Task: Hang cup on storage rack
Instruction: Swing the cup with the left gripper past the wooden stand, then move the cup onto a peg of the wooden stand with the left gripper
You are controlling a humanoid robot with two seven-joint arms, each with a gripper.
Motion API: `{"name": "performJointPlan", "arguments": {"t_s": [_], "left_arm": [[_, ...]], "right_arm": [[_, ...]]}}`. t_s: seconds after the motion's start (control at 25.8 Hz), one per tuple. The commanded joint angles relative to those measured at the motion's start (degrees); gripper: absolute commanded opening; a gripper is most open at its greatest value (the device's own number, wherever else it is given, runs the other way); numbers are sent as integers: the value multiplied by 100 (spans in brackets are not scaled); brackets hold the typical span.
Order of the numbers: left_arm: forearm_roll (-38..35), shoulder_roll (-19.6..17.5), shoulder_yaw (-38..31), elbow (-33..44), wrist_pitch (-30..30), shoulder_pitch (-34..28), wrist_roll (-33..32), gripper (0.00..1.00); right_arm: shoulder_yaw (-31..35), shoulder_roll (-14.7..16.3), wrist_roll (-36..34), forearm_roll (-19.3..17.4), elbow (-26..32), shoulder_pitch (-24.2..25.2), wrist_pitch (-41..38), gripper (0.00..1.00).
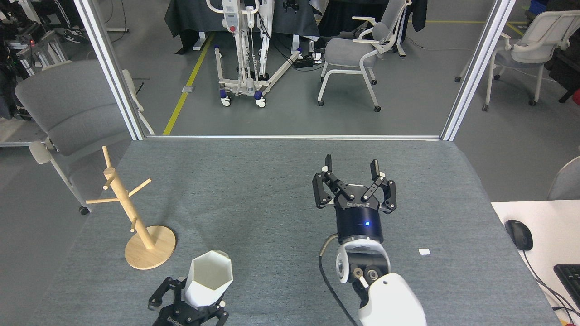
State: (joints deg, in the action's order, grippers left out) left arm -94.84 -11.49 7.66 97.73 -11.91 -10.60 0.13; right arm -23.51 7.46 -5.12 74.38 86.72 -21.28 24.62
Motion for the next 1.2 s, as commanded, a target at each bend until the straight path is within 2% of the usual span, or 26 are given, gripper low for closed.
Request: {"name": "performJointPlan", "arguments": {"t_s": [0.0, 0.12, 0.19, 0.27, 0.35, 0.5, 0.58, 0.7, 0.89, 1.17], "left_arm": [[-8, -117, -960, 106, 13, -575, 365, 0], [1, -64, -1944, 106, 40, -698, 453, 0], [1, -38, -2497, 80, 57, -601, 409, 0], [1, -55, -2902, -69, 57, -232, 312, 0], [-17, -90, -3192, -359, 57, 339, 75, 0], [-87, -196, -3535, -869, 57, 999, -198, 0], [-158, -345, -3596, -975, 66, 1078, -215, 0], [-298, -363, -3588, -1186, 66, 1368, -250, 0], [-729, -196, -3500, -1203, 66, 1579, -329, 0], [-1036, 15, -2955, -1159, 180, 1719, -329, 0]], "right_arm": [[1595, 238, -51, 24, -287, 318, -2198, 99], [2290, 484, -60, 68, -516, 660, -3218, 99], [2360, 581, -60, 103, -472, 1231, -3271, 99], [2386, 581, -69, 226, -331, 1697, -3271, 99], [2404, 607, -69, 261, -287, 1785, -3262, 99], [2422, 616, -60, 226, -410, 1689, -3244, 99], [2413, 695, -60, 200, -437, 1654, -3244, 99], [2413, 712, -60, 226, -569, 1662, -3244, 99], [2413, 721, -60, 235, -657, 1654, -3262, 99], [2422, 712, -60, 226, -657, 1539, -3262, 99]]}}
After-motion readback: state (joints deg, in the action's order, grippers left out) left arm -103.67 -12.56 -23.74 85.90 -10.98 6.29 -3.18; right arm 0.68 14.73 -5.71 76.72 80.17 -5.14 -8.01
